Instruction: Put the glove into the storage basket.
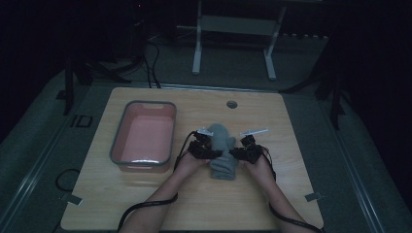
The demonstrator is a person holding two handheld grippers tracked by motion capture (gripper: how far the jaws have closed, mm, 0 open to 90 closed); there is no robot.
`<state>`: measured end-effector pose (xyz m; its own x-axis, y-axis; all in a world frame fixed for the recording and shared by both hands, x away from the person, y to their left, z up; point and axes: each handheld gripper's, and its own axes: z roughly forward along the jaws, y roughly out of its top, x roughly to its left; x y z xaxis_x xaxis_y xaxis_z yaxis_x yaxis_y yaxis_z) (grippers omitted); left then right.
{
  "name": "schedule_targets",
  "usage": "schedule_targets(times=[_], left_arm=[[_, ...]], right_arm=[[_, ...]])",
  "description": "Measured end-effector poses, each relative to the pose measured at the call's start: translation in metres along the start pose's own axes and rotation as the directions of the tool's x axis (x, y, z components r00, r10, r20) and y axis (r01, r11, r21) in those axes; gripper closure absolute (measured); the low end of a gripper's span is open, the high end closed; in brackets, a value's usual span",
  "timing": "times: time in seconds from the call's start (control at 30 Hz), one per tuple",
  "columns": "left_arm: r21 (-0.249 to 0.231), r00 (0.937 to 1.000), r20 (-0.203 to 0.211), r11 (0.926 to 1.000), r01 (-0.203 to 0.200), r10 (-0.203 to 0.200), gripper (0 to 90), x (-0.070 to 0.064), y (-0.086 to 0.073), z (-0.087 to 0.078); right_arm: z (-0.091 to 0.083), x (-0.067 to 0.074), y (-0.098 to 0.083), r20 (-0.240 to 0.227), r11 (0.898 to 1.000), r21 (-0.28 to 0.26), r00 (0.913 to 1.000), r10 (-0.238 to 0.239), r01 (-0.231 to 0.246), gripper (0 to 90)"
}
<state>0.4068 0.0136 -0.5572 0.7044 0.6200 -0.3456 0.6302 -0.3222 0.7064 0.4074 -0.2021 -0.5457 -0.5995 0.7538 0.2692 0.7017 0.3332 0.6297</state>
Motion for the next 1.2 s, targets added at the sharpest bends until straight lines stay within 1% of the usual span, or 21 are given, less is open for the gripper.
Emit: schedule_targets(times=[0.07,0.13,0.2,0.3,0.37,0.4,0.43,0.47,0.5,0.67,0.77,0.8,0.83,0.9,0.93,0.97,1.07,1.1,1.13,1.17,1.2], left_arm=[[-0.009,1.0,0.008,1.0,0.002,-0.002,72.1,-0.001,0.001,-0.002],[-0.018,0.9997,0.022,0.9998,0.007,-0.006,74.7,-0.002,0.002,-0.005],[-0.023,0.9996,0.029,0.9997,0.0,0.0,75.9,-0.002,0.002,-0.006],[-0.038,0.9984,0.055,0.9992,-0.009,0.011,76.6,-0.007,0.007,-0.017],[-0.047,0.998,0.053,0.9984,-0.032,0.034,76.9,-0.011,0.012,-0.025],[-0.054,0.9977,0.055,0.9979,-0.036,0.039,76.9,-0.013,0.014,-0.029],[-0.054,0.9977,0.055,0.9979,-0.036,0.039,76.9,-0.013,0.014,-0.029],[-0.06,0.9974,0.052,0.9972,-0.045,0.048,76.9,-0.016,0.018,-0.035],[-0.073,0.9964,0.052,0.9953,-0.063,0.067,76.9,-0.02,0.024,-0.044],[-0.095,0.9939,0.05,0.9911,-0.093,0.098,76.9,-0.023,0.04,-0.069],[-0.111,0.9927,0.038,0.9877,-0.109,0.114,76.8,-0.024,0.049,-0.084],[-0.111,0.9927,0.038,0.9877,-0.109,0.114,76.8,-0.024,0.049,-0.084],[-0.122,0.9913,0.03,0.9847,-0.124,0.128,76.8,-0.023,0.054,-0.095],[-0.131,0.9904,0.019,0.9824,-0.134,0.137,76.7,-0.021,0.059,-0.105],[-0.131,0.9904,0.019,0.9824,-0.134,0.137,76.7,-0.021,0.059,-0.105],[-0.133,0.9893,0.009,0.9807,-0.143,0.145,76.7,-0.018,0.062,-0.116],[-0.135,0.9892,0.002,0.9802,-0.145,0.146,76.7,-0.016,0.063,-0.121],[-0.14,0.9892,-0.011,0.9793,-0.146,0.146,76.7,-0.011,0.064,-0.133],[-0.147,0.9902,-0.019,0.9793,-0.14,0.138,76.7,-0.005,0.063,-0.145],[-0.152,0.9907,-0.023,0.979,-0.136,0.134,76.7,-0.002,0.063,-0.15],[-0.152,0.9907,-0.023,0.979,-0.136,0.134,76.7,-0.002,0.063,-0.15]], right_arm=[[-0.002,0.002,-0.001,0.006,1.0,-0.009,1.0,-0.007,0.007,76.4],[-0.004,0.002,0.0,0.0,1.0,-0.013,1.0,-0.005,0.005,77.8],[-0.006,0.002,0.0,-0.001,1.0,-0.018,1.0,-0.009,0.008,78.4],[-0.015,0.006,0.001,-0.019,0.999,-0.049,0.9998,-0.003,0.002,79.5],[-0.022,0.008,0.003,-0.032,0.998,-0.065,0.9995,-0.006,0.004,79.7],[-0.026,0.01,0.005,-0.038,0.997,-0.074,0.9993,-0.004,0.001,79.7],[-0.026,0.01,0.005,-0.038,0.997,-0.074,0.9993,-0.004,0.001,79.7],[-0.03,0.011,0.008,-0.043,0.996,-0.085,0.9991,-0.004,0.0,79.8],[-0.039,0.017,0.014,-0.048,0.995,-0.101,0.9988,-0.008,0.003,79.9],[-0.057,0.031,0.031,-0.048,0.989,-0.148,0.9984,-0.03,0.023,80.0],[-0.064,0.039,0.043,-0.054,0.985,-0.169,0.9978,-0.039,0.029,80.1],[-0.066,0.043,0.047,-0.052,0.984,-0.177,0.9977,-0.044,0.035,80.2],[-0.068,0.046,0.052,-0.054,0.983,-0.182,0.9973,-0.05,0.04,80.2],[-0.071,0.052,0.06,-0.056,0.98,-0.194,0.9966,-0.061,0.049,80.2],[-0.071,0.052,0.06,-0.056,0.98,-0.194,0.9966,-0.061,0.049,80.2],[-0.072,0.058,0.071,-0.067,0.978,-0.204,0.9957,-0.064,0.05,80.3],[-0.071,0.061,0.074,-0.069,0.977,-0.206,0.9951,-0.07,0.055,80.2],[-0.067,0.073,0.089,-0.08,0.976,-0.209,0.9932,-0.084,0.065,80.3],[-0.065,0.077,0.093,-0.084,0.974,-0.212,0.992,-0.094,0.074,80.3],[-0.063,0.081,0.098,-0.09,0.974,-0.213,0.9911,-0.098,0.077,80.3],[-0.063,0.081,0.098,-0.09,0.974,-0.213,0.9911,-0.098,0.077,80.3]])
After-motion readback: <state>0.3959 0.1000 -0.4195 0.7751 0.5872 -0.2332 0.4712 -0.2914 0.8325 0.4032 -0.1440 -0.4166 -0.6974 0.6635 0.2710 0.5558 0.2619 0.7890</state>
